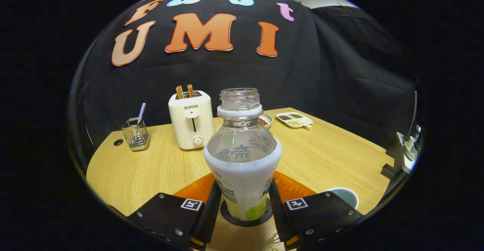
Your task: Take the bottle from table, then pour the juice into the cup, finally place the bottle on the coaster
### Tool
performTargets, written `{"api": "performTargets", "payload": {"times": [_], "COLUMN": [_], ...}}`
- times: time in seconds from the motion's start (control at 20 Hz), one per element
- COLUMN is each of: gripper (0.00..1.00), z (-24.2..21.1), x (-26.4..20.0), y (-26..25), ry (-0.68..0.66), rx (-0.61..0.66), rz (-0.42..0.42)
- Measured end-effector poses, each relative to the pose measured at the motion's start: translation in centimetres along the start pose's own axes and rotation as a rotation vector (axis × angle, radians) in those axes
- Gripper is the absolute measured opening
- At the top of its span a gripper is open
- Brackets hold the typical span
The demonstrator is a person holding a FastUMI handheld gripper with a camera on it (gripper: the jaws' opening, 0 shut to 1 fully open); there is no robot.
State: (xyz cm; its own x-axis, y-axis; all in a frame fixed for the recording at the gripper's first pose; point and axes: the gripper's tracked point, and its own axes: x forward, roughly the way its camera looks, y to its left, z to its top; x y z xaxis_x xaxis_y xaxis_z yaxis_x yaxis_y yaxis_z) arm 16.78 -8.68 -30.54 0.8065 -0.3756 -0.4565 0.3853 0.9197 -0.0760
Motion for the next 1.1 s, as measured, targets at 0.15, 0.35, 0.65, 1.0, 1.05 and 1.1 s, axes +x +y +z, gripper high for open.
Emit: {"api": "performTargets", "payload": {"times": [0.15,0.35,0.65,1.0,1.05,1.1], "gripper": [0.67,0.77,0.97,0.97,0.97,0.97], "z": [0.1,1.2,4.8,13.1,14.1,15.1], "x": [-0.3,-1.5,-5.2,-14.1,-15.6,-17.0], "y": [-0.1,-0.7,-1.2,-0.4,-0.4,-0.3], "ry": [-0.002,-0.024,-0.093,-0.241,-0.254,-0.269], "rx": [0.005,0.037,0.028,0.034,0.028,0.021], "rz": [0.000,-0.009,0.034,0.161,0.171,0.185]}}
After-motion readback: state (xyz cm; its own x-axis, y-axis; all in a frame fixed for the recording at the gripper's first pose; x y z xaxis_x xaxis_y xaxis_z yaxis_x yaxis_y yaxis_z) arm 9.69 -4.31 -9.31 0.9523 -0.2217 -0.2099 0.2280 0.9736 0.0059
